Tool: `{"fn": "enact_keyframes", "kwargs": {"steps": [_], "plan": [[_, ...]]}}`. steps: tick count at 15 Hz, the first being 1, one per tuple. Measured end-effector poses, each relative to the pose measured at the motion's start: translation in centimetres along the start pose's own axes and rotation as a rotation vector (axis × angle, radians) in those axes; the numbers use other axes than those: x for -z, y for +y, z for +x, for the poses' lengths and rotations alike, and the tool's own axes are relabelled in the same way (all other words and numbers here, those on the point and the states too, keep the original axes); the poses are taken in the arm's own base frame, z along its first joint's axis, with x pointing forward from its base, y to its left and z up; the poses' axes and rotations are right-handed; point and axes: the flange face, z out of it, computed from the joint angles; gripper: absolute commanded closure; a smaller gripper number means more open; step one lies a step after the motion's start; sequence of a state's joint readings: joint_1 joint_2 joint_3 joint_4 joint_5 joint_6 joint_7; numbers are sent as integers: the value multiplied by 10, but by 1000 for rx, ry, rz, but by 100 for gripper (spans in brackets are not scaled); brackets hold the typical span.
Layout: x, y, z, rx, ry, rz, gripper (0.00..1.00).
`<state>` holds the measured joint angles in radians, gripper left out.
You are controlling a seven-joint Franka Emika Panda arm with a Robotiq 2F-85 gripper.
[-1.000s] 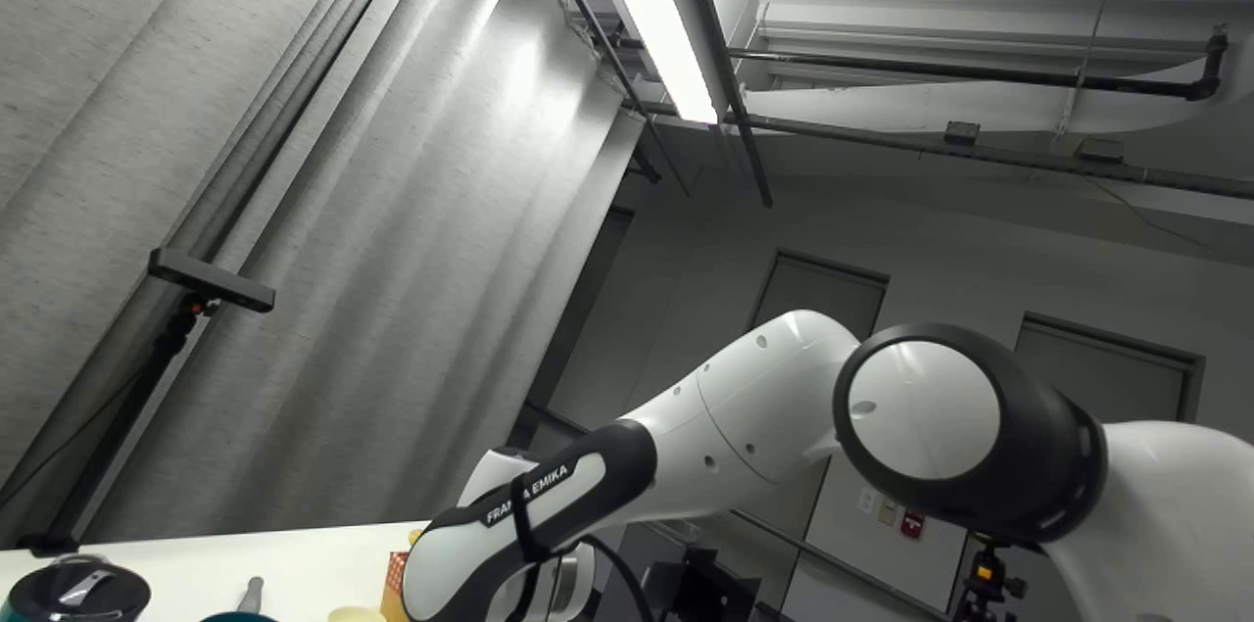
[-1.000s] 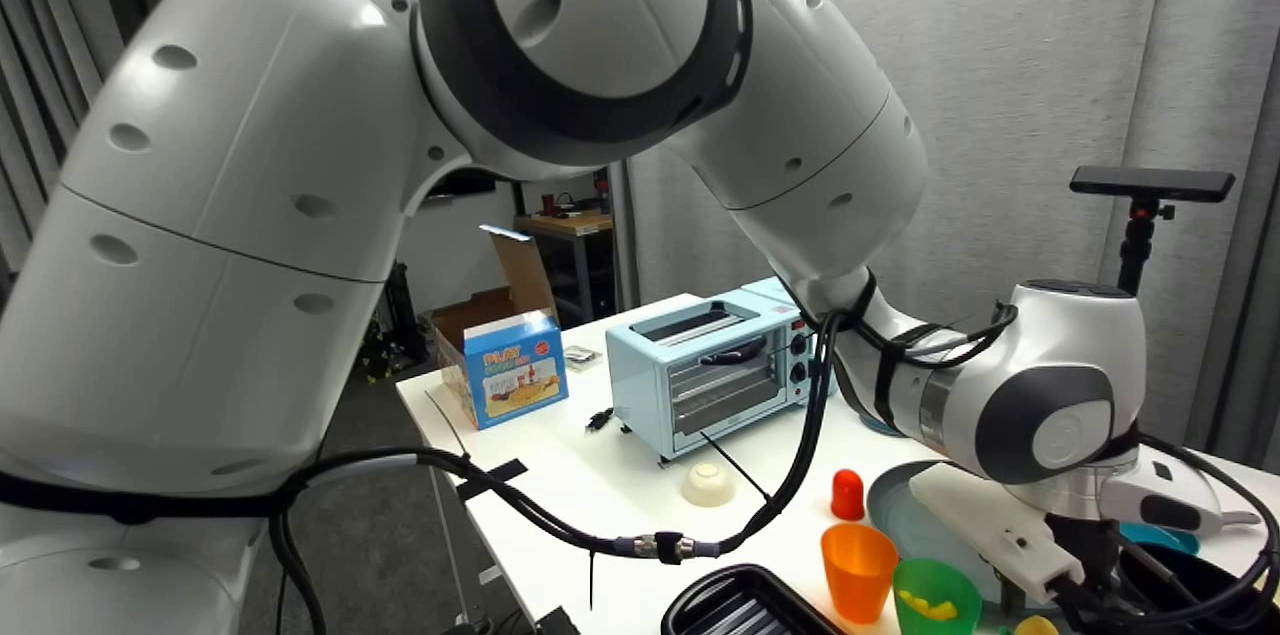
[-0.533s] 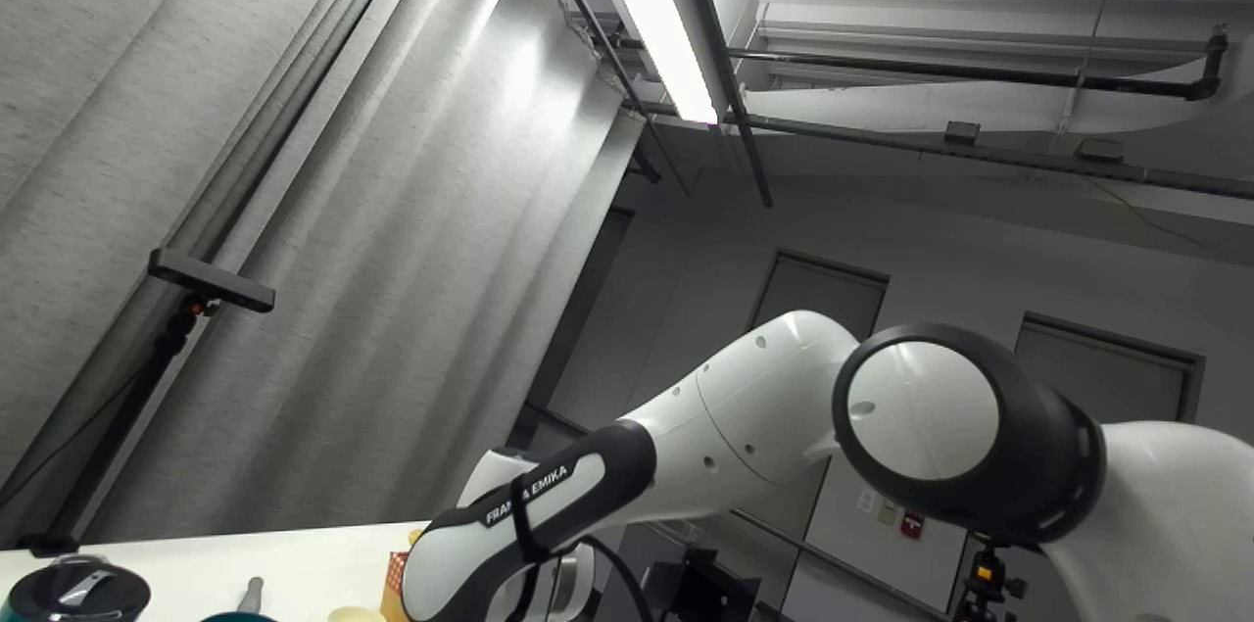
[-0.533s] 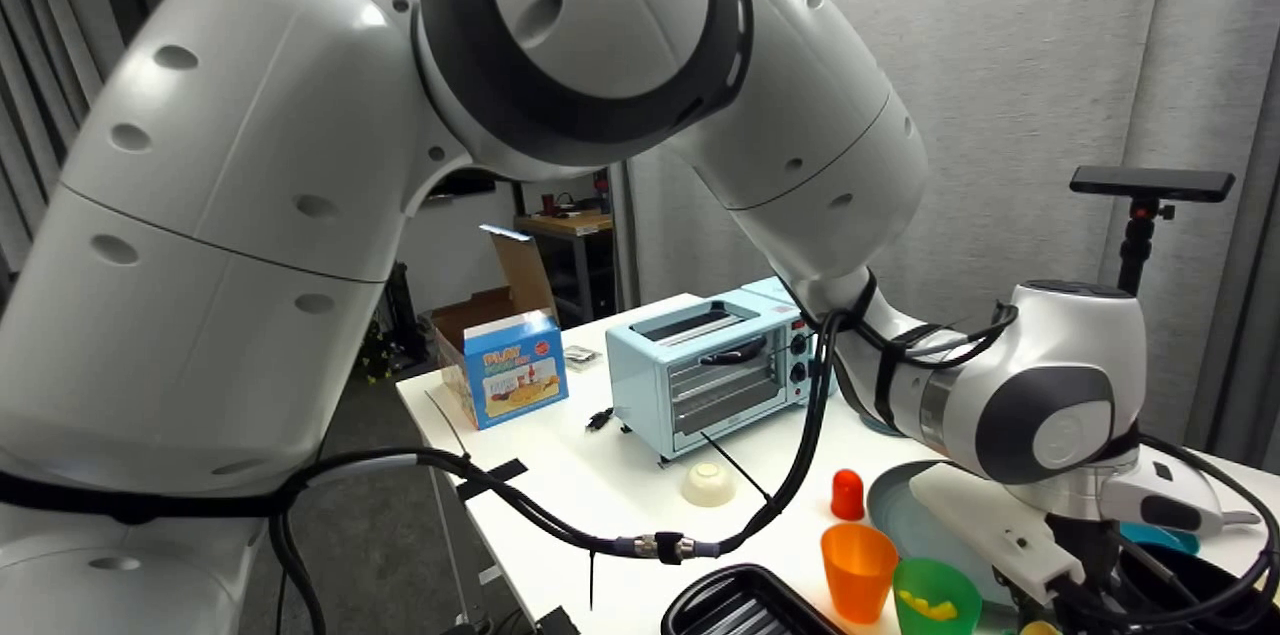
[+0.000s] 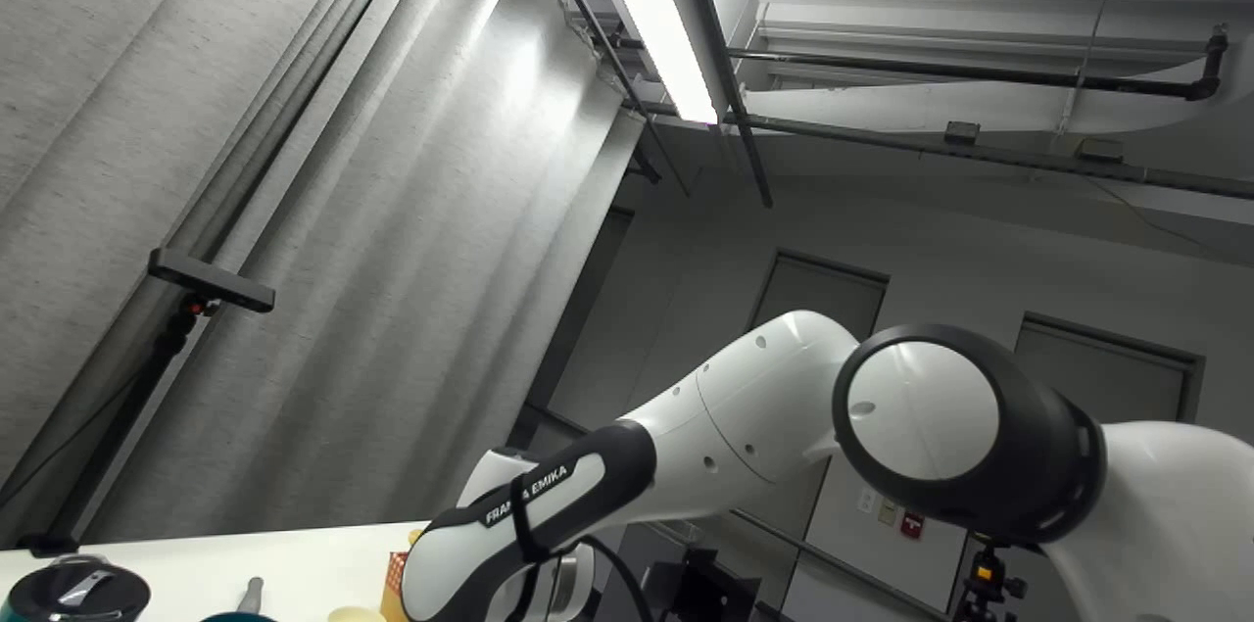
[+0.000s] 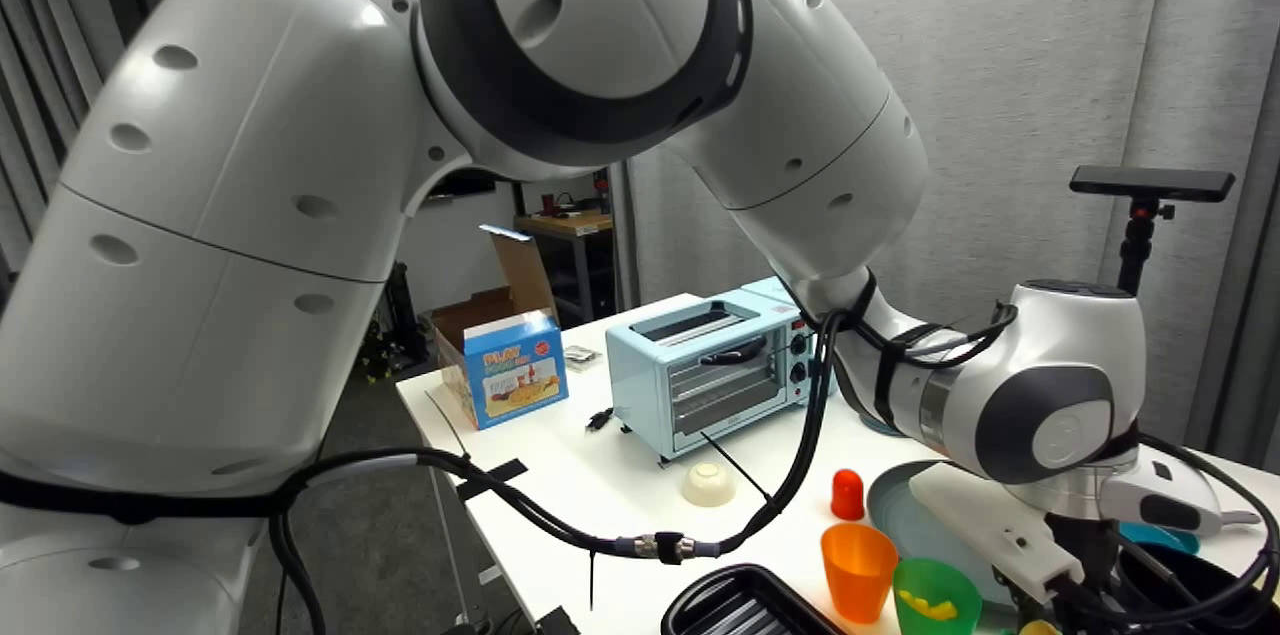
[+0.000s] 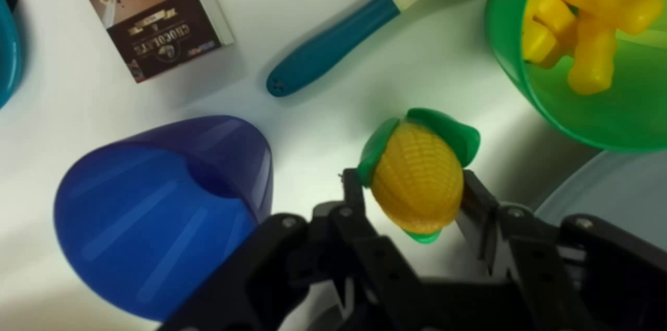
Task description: Pick the yellow and green object and the brown object and out them in the pot
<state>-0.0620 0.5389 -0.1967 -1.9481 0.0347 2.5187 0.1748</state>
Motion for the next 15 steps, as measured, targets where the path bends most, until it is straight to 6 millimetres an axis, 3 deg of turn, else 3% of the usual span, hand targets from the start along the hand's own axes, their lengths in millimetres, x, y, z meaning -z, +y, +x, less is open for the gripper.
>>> {"fn": "enact_keyframes", "kwargs": {"steps": [3, 10, 13, 15], "plan": [[14, -3, 8, 1, 10, 6, 79], [130, -13, 57, -8, 75, 52, 79], [162, -16, 74, -6, 95, 60, 79], [170, -20, 82, -6, 105, 62, 79]]}}
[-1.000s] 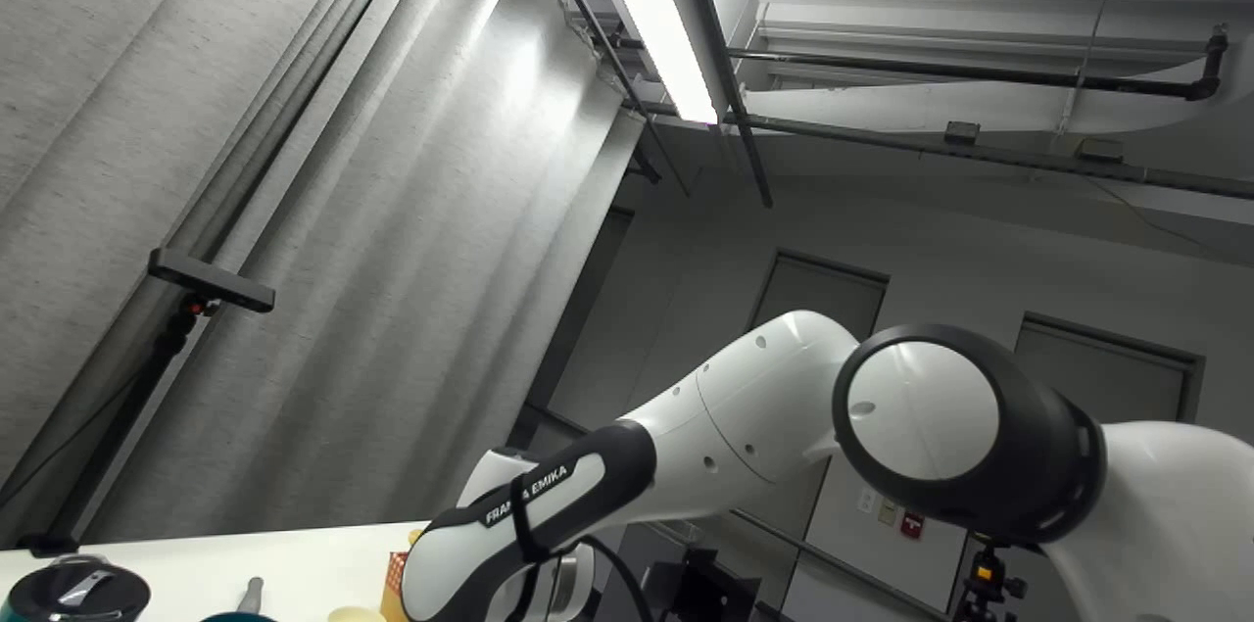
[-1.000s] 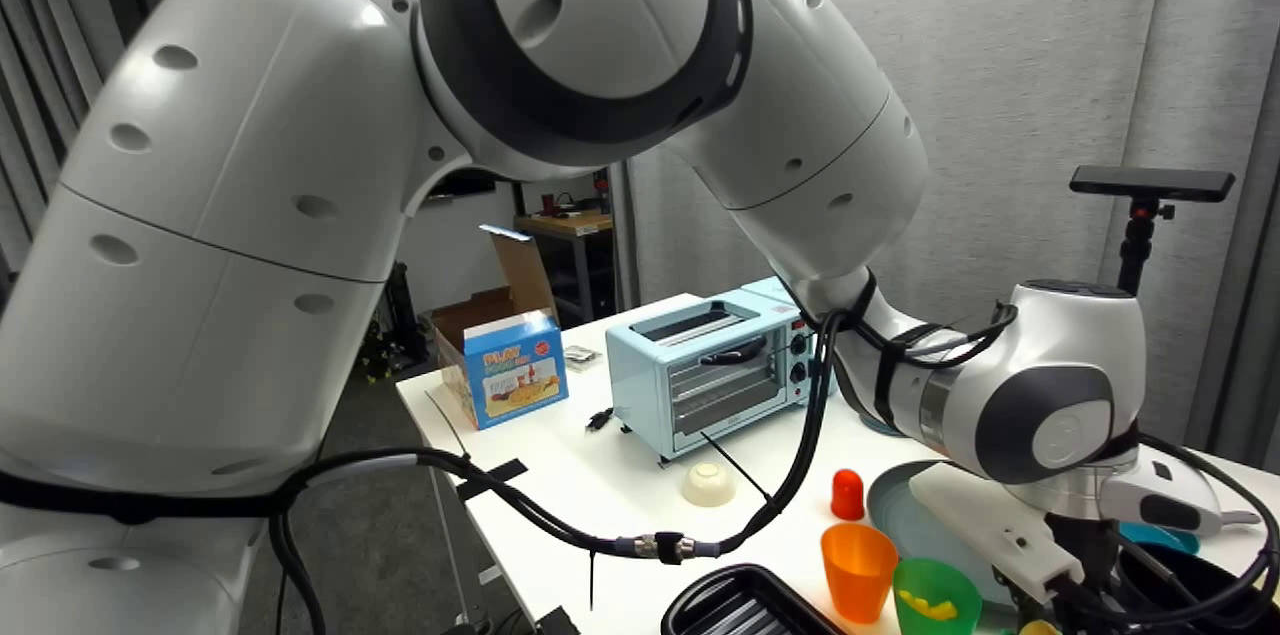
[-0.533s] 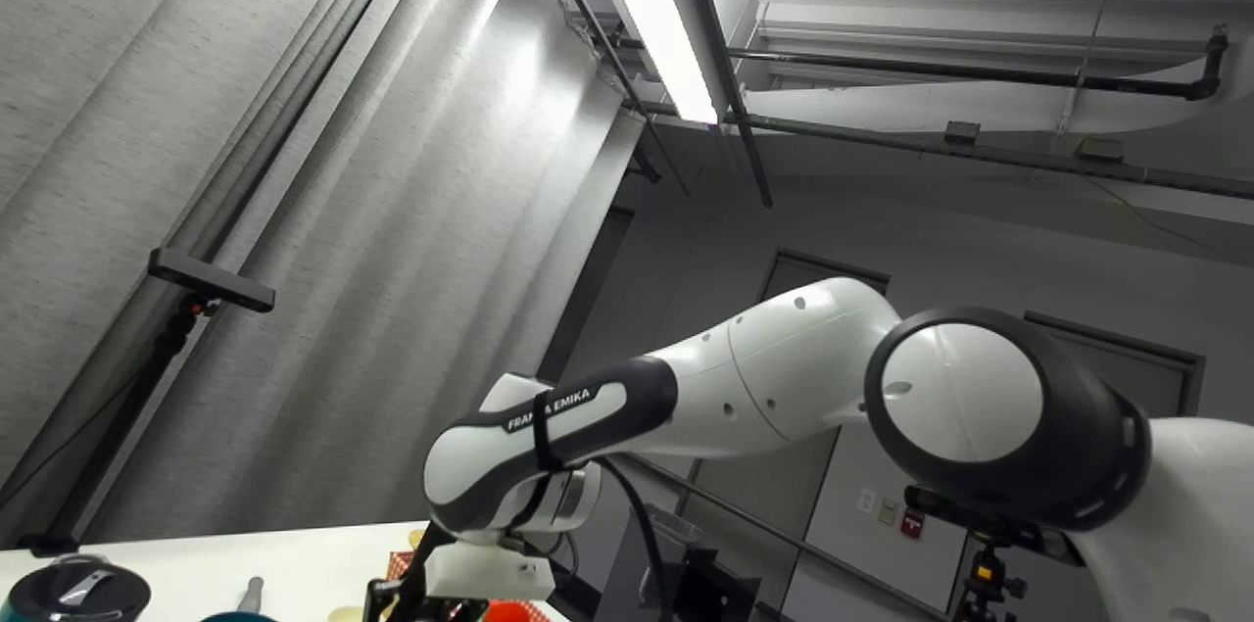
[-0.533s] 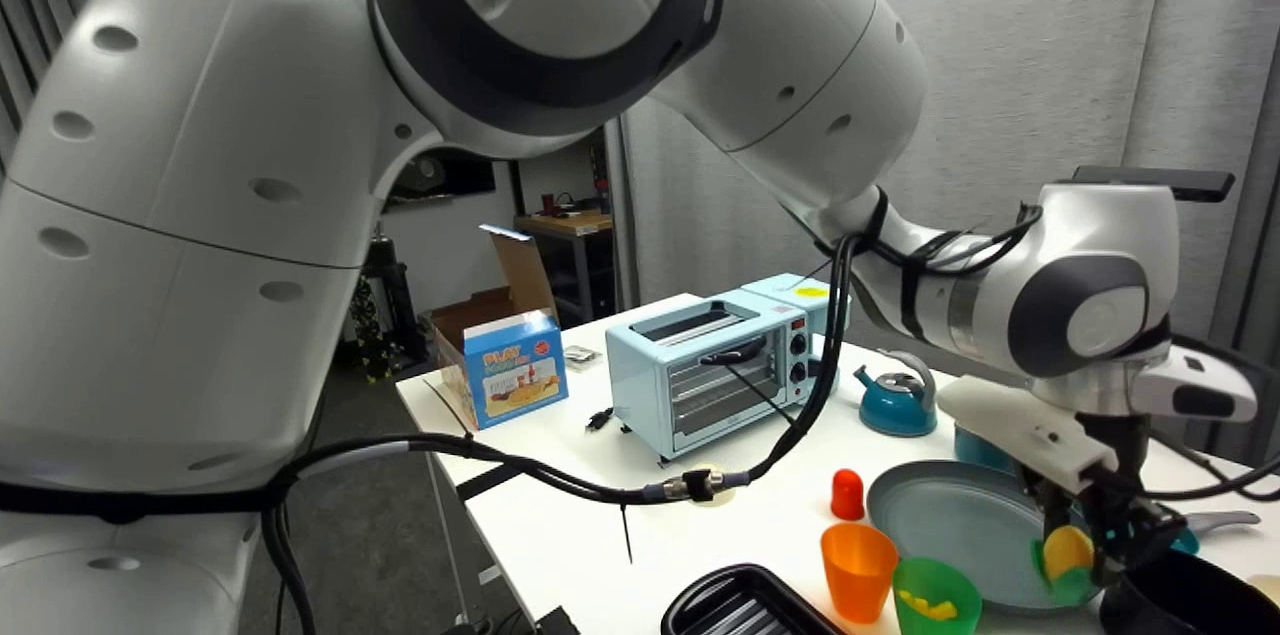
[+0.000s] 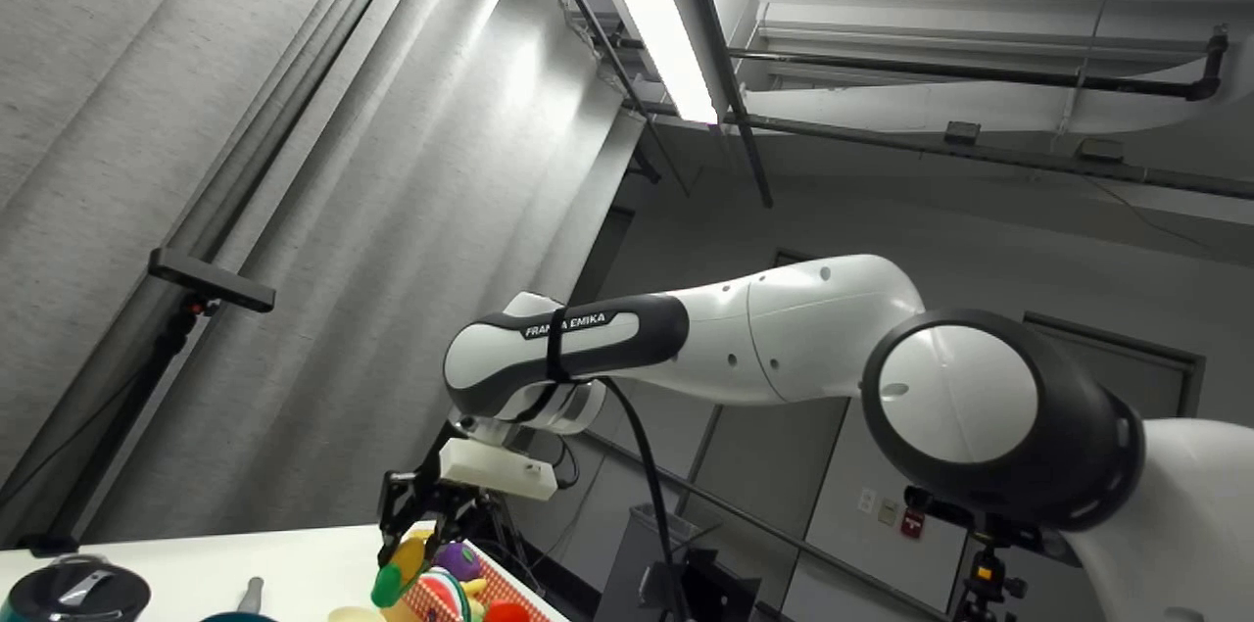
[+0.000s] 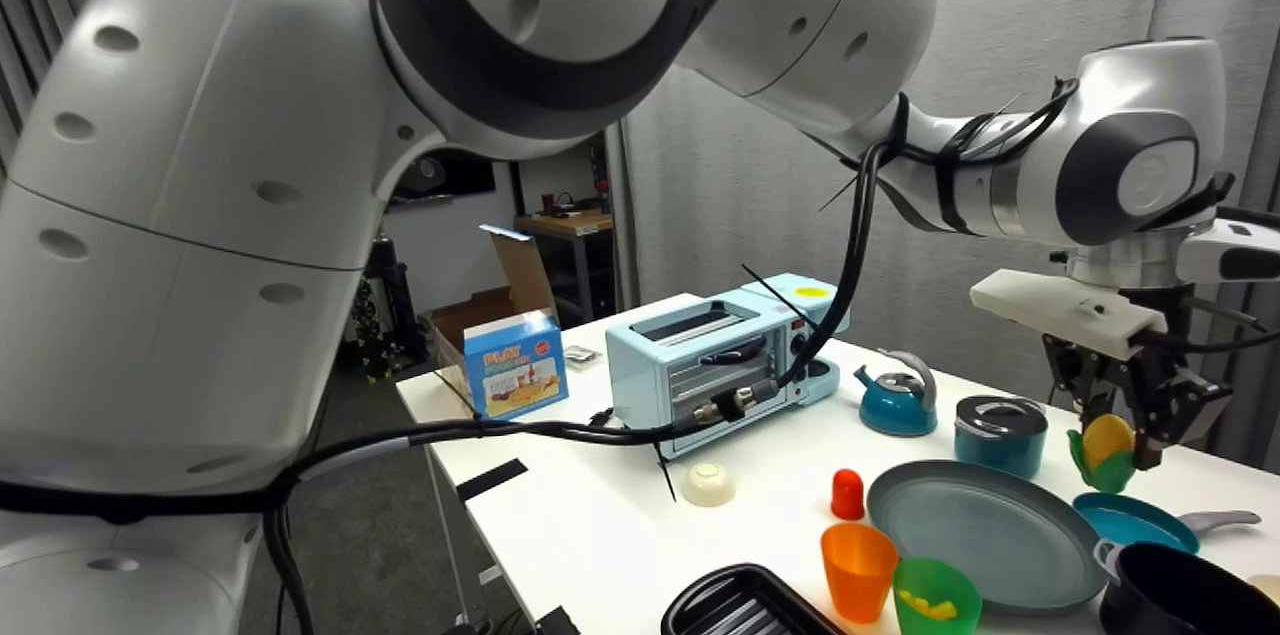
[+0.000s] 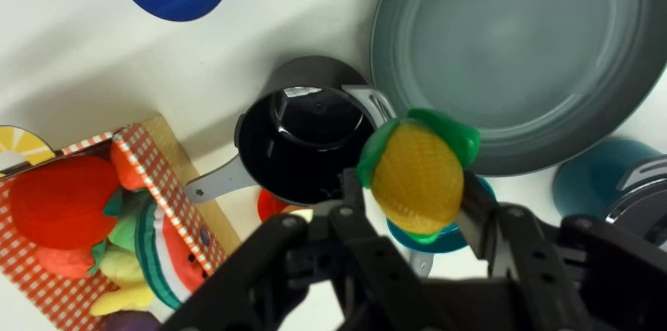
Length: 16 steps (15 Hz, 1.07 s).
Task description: Pick the yellow and green object and the brown object and out them in the pot
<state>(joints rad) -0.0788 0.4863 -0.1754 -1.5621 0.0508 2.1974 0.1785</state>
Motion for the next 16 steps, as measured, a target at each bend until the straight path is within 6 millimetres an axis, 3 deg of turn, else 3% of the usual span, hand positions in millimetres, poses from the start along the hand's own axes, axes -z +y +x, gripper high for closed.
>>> {"fn": "enact_keyframes", "kwargs": {"steps": [7, 16], "plan": [[-33, -7, 15, -34, -10, -15, 79], [-43, 20, 55, -97, 12, -41, 79]]}}
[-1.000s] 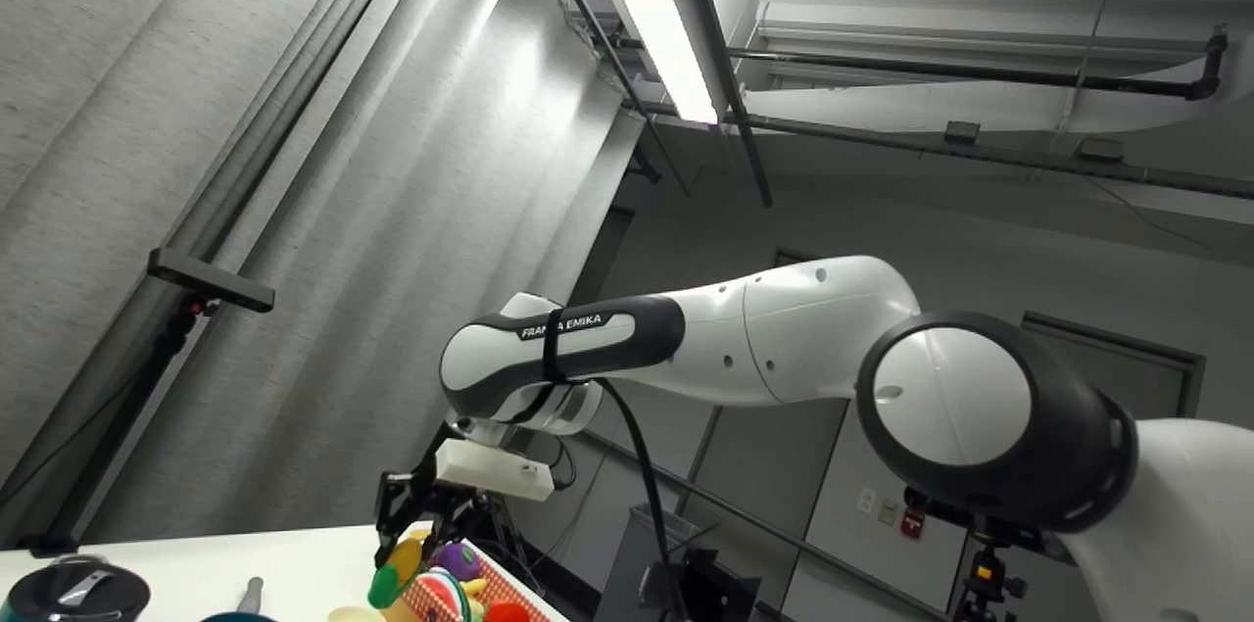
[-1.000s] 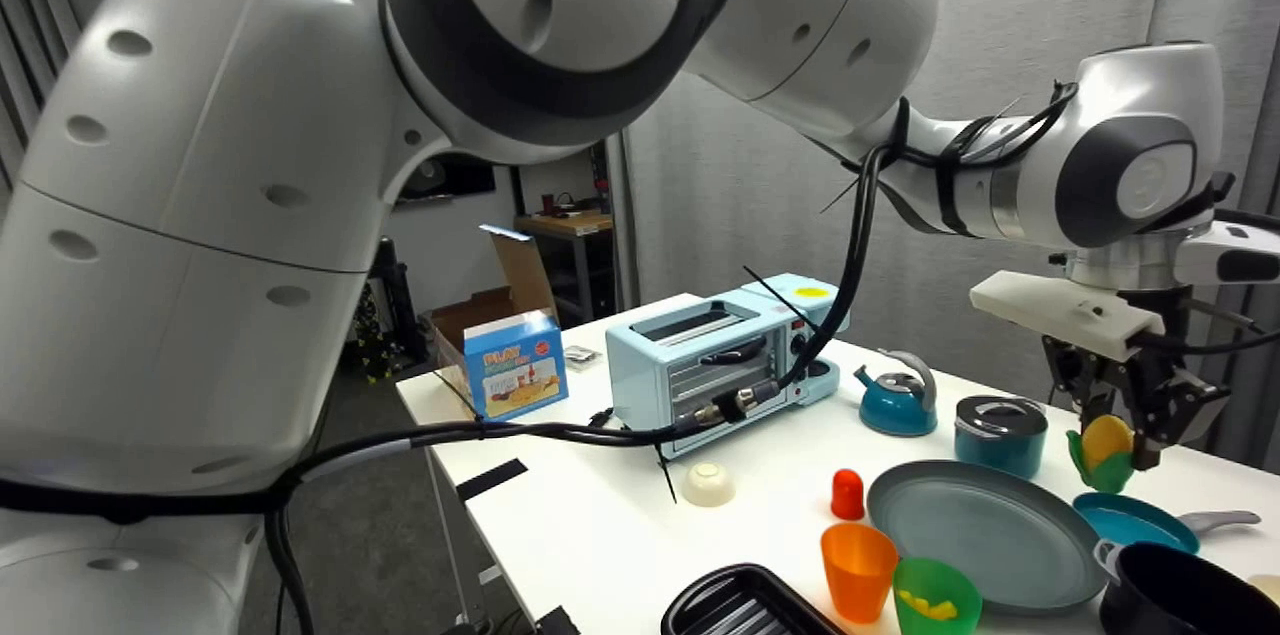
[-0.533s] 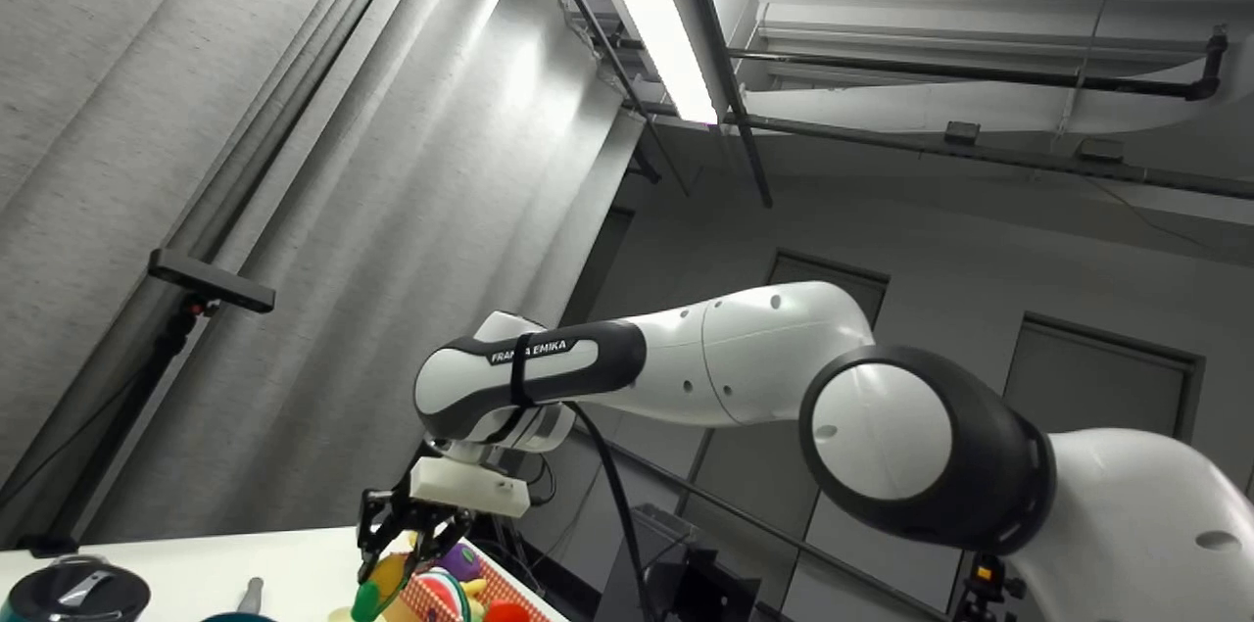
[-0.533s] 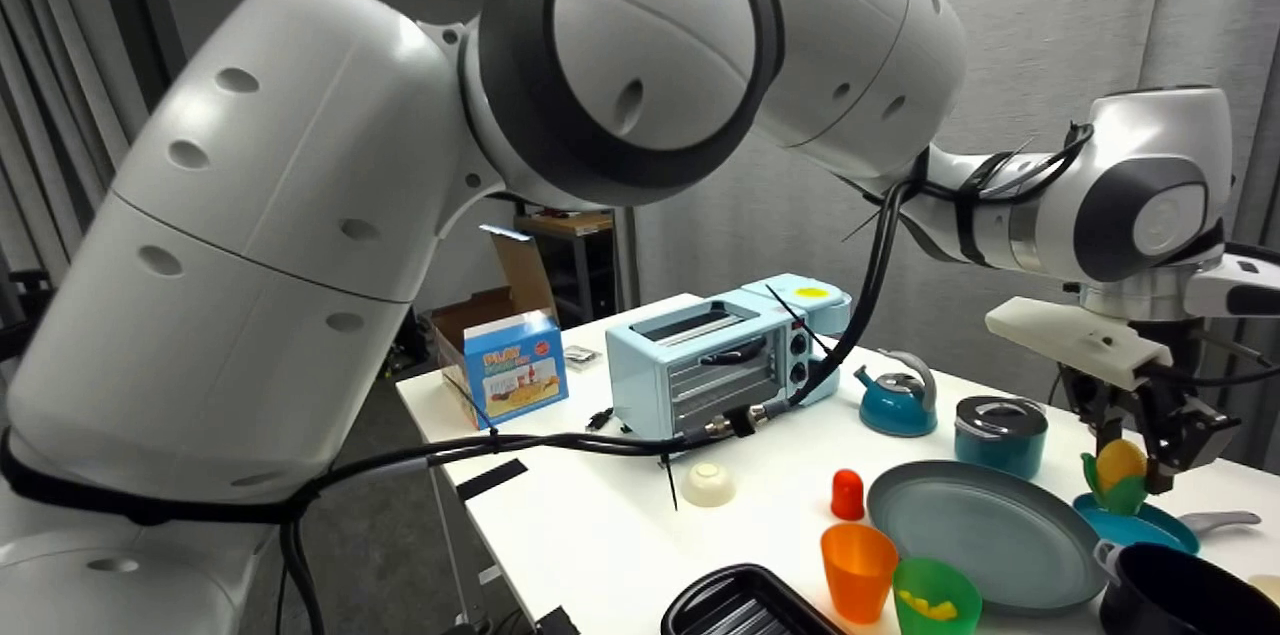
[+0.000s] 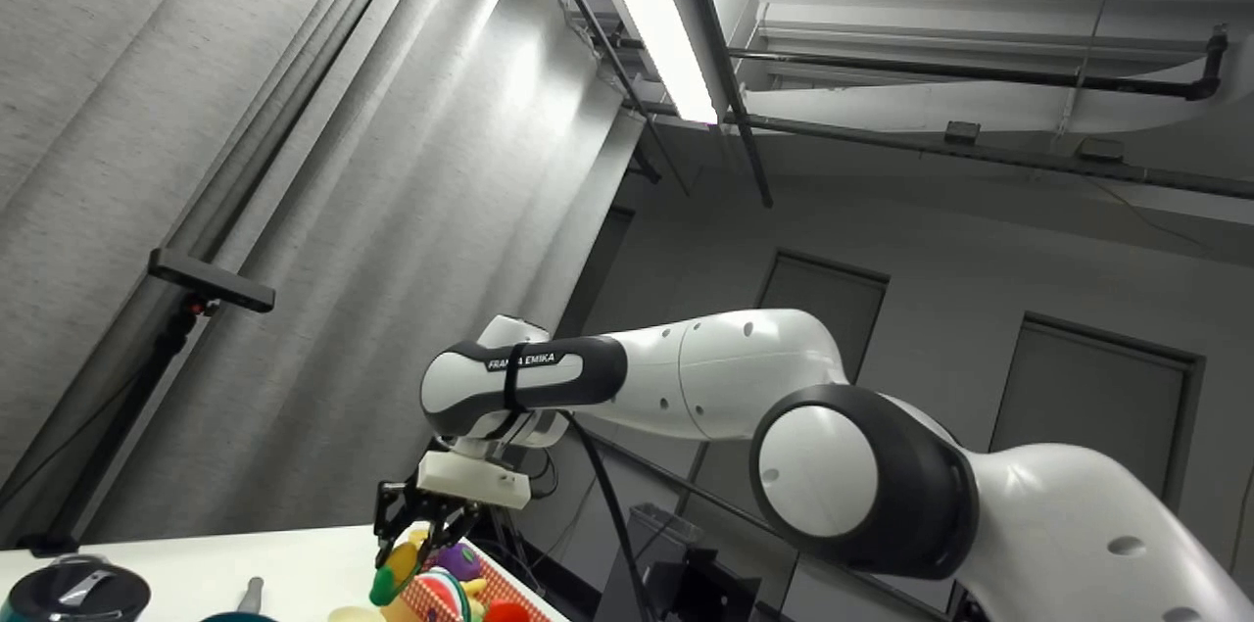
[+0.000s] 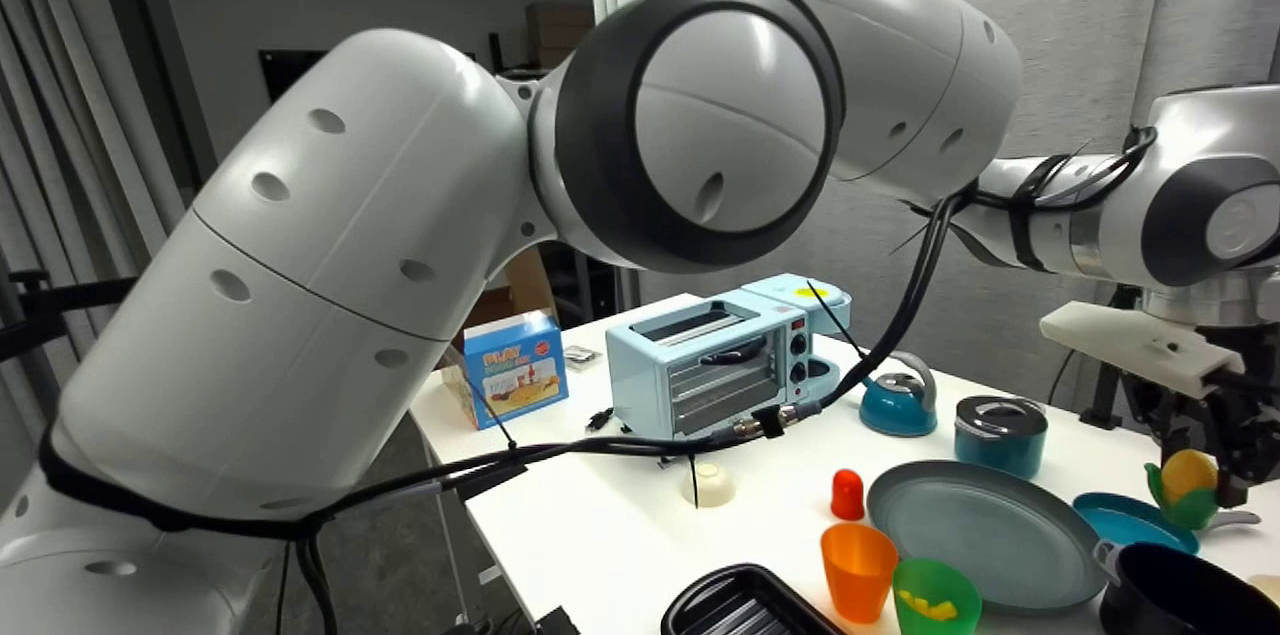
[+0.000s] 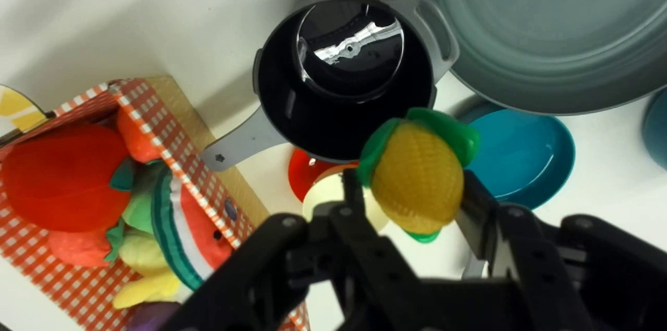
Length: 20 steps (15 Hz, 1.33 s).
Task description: Pick the yellow and green object and the brown object and out them in the pot
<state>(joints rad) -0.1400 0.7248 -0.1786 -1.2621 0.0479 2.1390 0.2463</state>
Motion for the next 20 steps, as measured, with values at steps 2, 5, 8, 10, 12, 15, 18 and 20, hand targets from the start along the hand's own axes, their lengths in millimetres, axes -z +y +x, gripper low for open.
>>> {"fn": "enact_keyframes", "kwargs": {"steps": [2, 5, 8, 10, 12, 15, 18, 20], "plan": [[-5, 9, 4, -14, -7, -10, 79], [-8, 25, 10, -34, -26, -25, 79], [-16, 34, 12, -46, -42, -36, 79], [-24, 35, 10, -45, -51, -42, 29], [-32, 34, 9, -42, -61, -49, 21], [-42, 31, 6, -37, -74, -56, 1], [-47, 30, 5, -33, -79, -59, 0], [-48, 30, 4, -32, -80, -60, 0]]}}
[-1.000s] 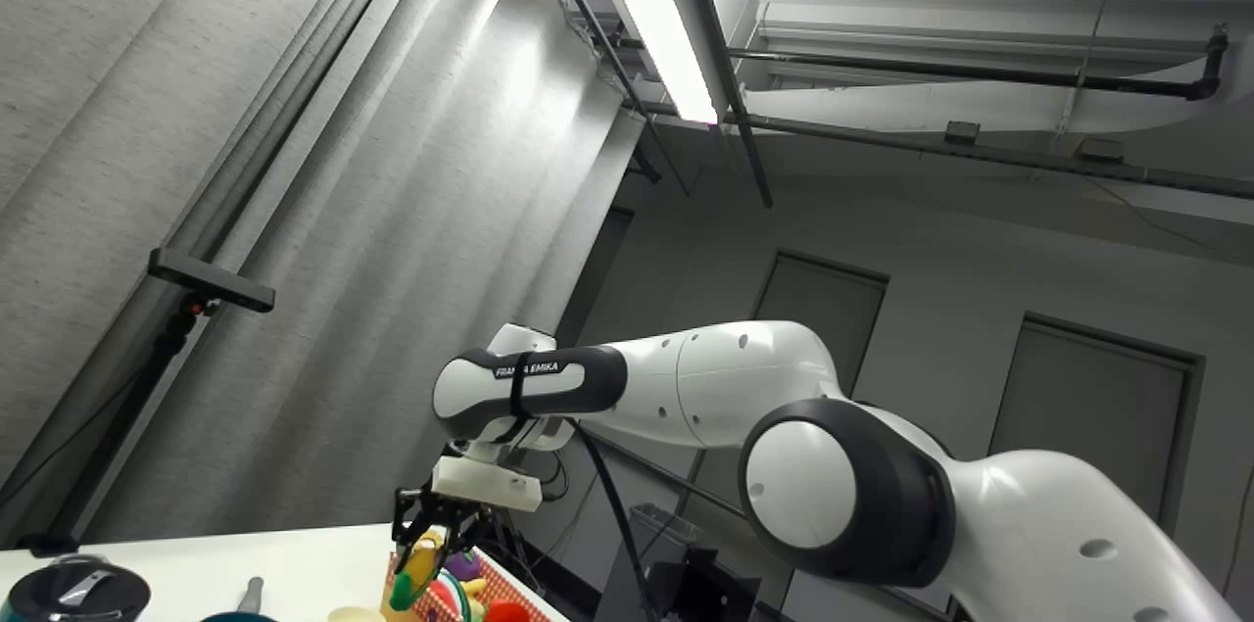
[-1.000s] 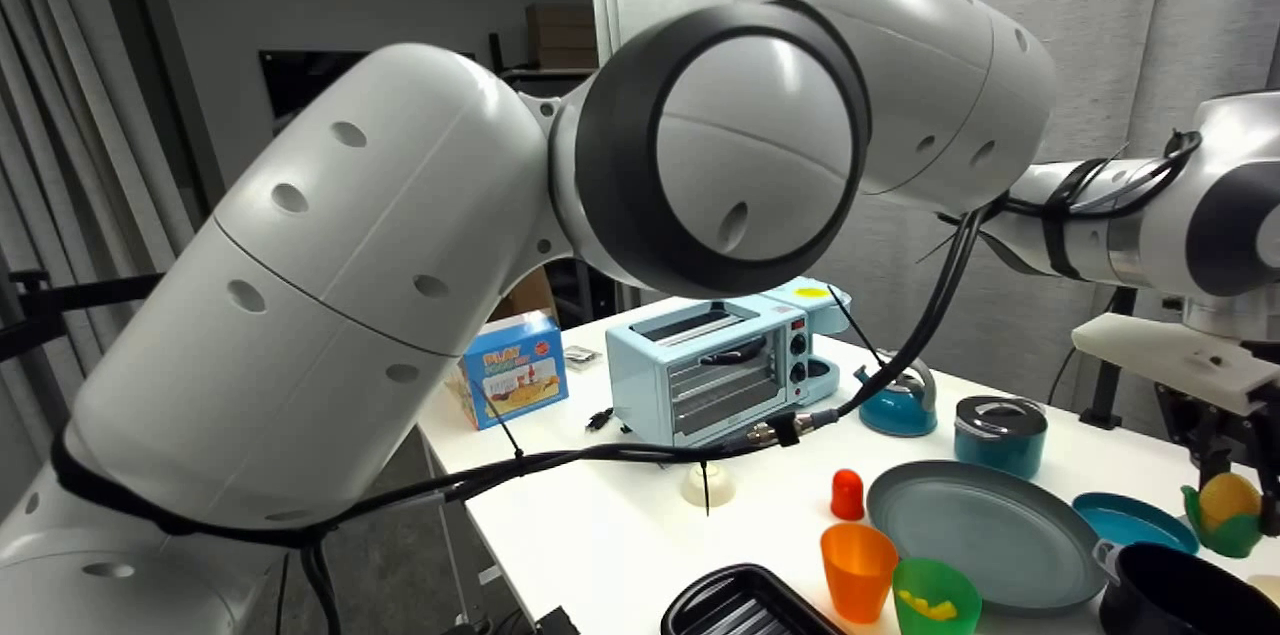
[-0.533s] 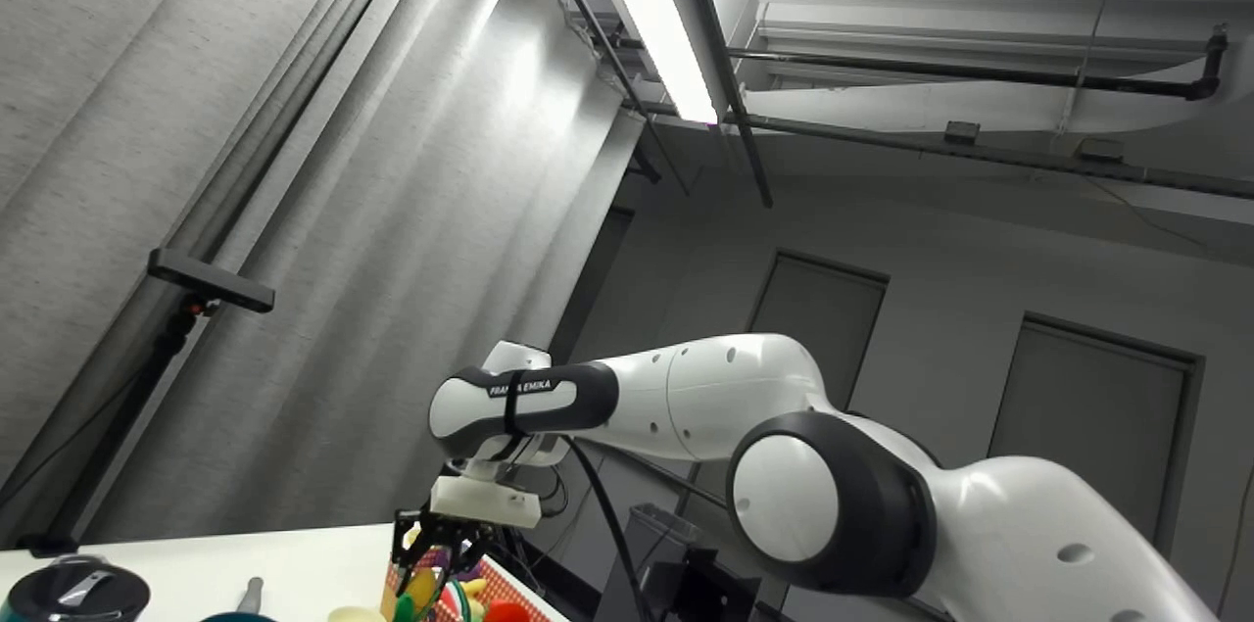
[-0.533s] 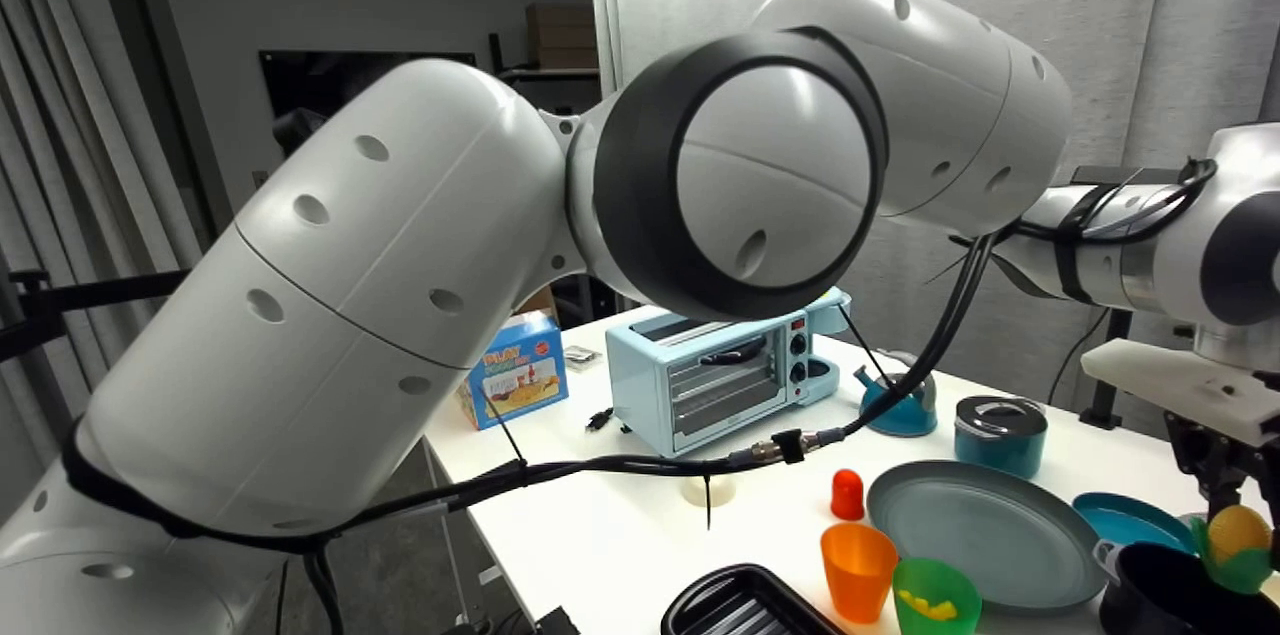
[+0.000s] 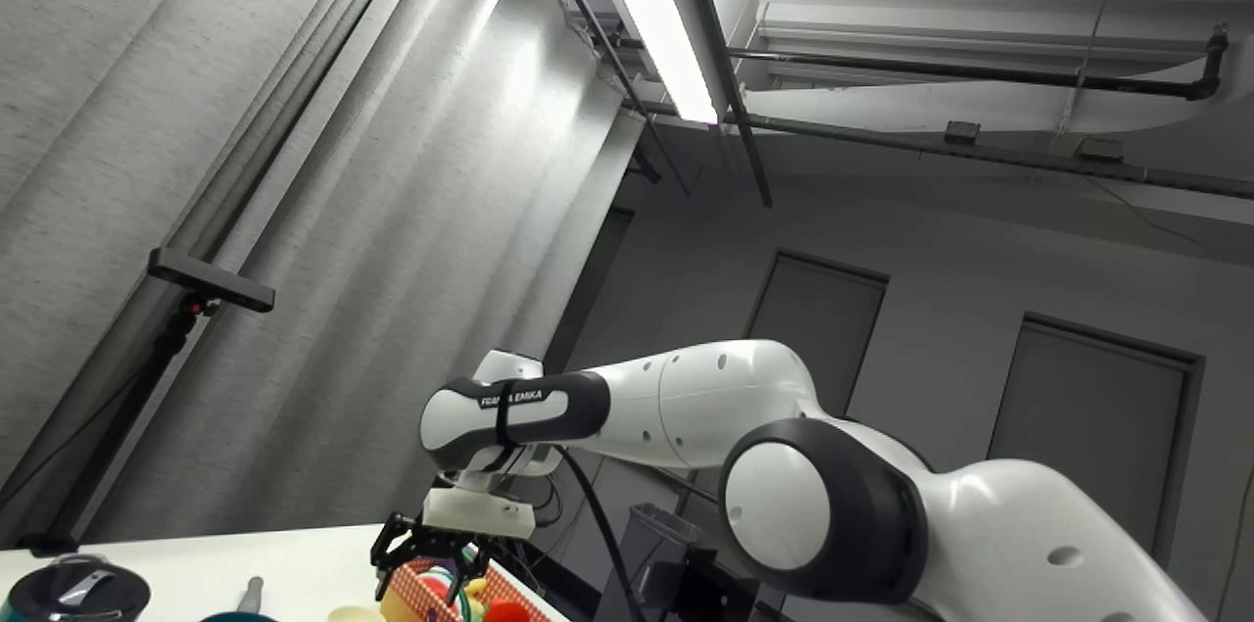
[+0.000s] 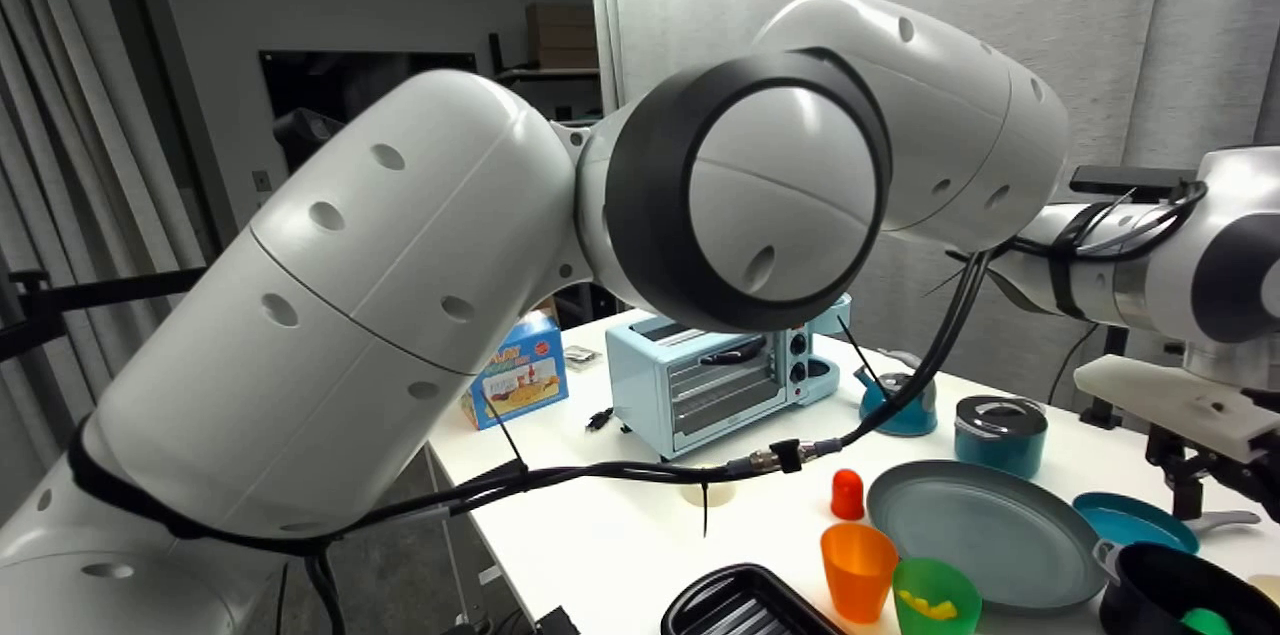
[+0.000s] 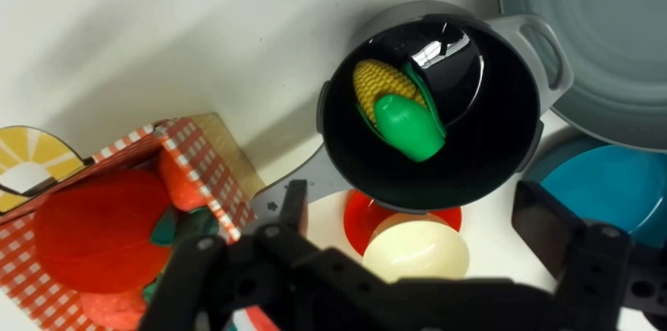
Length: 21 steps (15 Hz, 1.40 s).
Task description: Pick the yellow and green object and the brown object and out them in the pot
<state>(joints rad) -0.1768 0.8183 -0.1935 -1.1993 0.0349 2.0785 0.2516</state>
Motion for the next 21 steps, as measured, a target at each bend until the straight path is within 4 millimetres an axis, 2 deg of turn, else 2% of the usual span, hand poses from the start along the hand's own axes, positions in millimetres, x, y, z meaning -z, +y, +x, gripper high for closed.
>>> {"fn": "enact_keyframes", "kwargs": {"steps": [8, 12, 17, 21], "plan": [[-1, -3, -2, 14, -6, 3, 0], [8, -3, -7, 31, -8, 10, 0], [28, 10, -14, 58, -10, 17, 0], [29, 29, -34, 73, -53, 17, 0]]}}
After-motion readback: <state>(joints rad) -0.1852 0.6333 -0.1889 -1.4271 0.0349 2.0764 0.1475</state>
